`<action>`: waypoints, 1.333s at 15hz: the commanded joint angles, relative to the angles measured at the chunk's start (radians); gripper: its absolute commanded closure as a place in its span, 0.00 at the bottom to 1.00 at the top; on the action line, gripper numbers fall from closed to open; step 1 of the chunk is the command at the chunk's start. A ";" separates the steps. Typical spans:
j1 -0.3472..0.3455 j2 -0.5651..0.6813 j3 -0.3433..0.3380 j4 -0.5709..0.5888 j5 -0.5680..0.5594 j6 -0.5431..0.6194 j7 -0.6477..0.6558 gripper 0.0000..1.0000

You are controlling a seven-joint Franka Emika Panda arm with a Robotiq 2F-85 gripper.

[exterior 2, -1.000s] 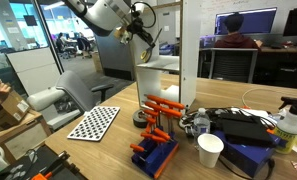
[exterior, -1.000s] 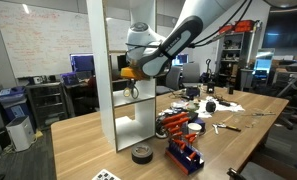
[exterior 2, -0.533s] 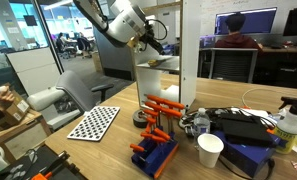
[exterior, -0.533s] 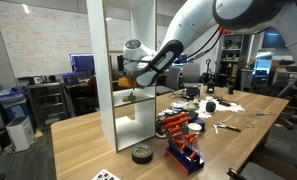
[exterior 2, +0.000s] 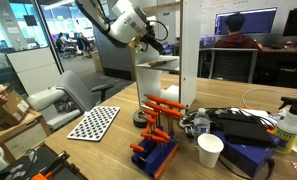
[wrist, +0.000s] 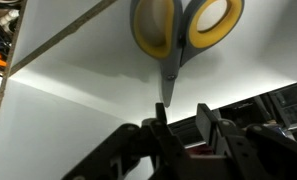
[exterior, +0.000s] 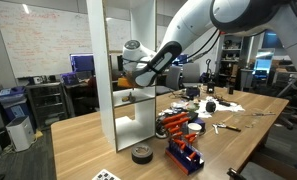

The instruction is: Put the scissors on the middle shelf

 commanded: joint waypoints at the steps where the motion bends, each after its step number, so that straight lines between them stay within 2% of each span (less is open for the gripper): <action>1: 0.000 0.000 0.000 0.000 0.000 0.000 0.000 0.67; 2: -0.001 -0.023 0.002 -0.026 0.000 -0.001 -0.002 0.42; 4: -0.001 -0.061 0.003 -0.071 -0.002 -0.006 0.000 0.33; 8: -0.004 -0.142 0.018 -0.162 0.025 -0.051 -0.017 0.01; 9: 0.000 -0.061 0.003 -0.085 0.001 -0.017 -0.001 0.17; 11: 0.000 -0.096 0.008 -0.122 0.002 -0.035 -0.001 0.01; 20: 0.000 -0.117 0.011 -0.146 0.003 -0.043 -0.001 0.00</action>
